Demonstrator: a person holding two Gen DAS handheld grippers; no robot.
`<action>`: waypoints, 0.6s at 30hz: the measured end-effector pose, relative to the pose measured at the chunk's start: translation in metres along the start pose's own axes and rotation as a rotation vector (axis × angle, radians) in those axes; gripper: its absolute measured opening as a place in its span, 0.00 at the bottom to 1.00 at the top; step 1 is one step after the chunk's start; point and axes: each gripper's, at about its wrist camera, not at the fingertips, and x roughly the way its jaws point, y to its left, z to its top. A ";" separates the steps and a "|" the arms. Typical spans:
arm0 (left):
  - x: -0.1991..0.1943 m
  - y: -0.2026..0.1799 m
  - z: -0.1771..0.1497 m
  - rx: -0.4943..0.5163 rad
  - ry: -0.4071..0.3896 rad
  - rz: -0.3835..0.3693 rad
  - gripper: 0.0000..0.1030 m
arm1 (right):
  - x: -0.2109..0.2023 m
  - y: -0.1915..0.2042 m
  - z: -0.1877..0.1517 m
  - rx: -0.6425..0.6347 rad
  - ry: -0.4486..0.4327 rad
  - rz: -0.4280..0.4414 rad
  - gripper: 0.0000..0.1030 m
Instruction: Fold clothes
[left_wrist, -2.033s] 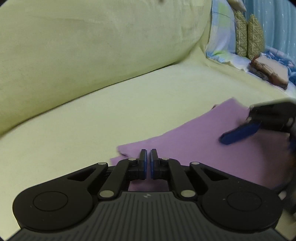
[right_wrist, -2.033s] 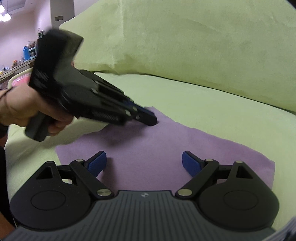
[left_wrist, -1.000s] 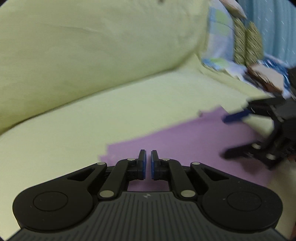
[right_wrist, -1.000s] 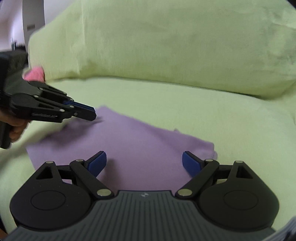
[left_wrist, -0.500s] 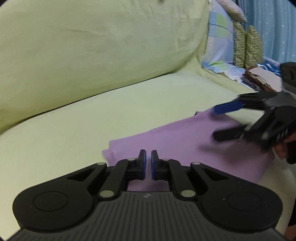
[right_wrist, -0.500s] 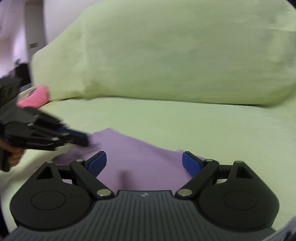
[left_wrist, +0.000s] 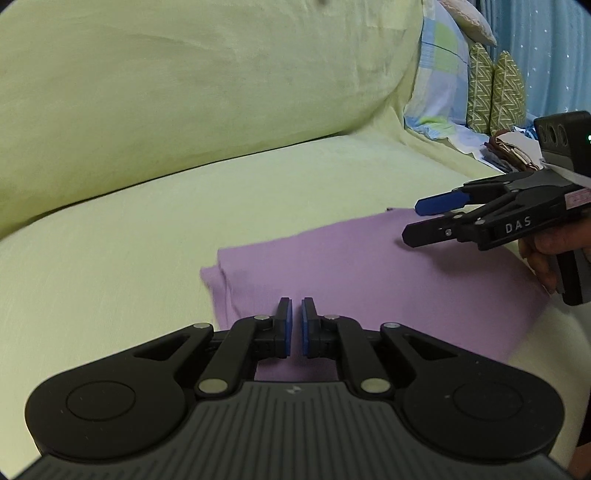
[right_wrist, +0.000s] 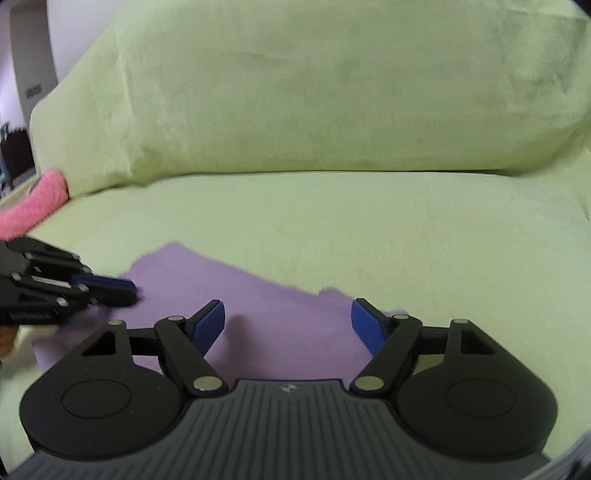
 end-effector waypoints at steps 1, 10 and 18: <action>-0.004 0.000 -0.002 -0.010 0.001 0.005 0.07 | -0.003 0.000 0.001 0.001 -0.003 -0.007 0.71; -0.031 -0.039 -0.025 0.053 0.026 -0.004 0.07 | -0.051 0.015 -0.014 -0.053 -0.031 0.019 0.77; -0.041 -0.049 -0.034 0.006 0.027 0.045 0.07 | -0.077 0.056 -0.050 -0.290 0.022 -0.089 0.77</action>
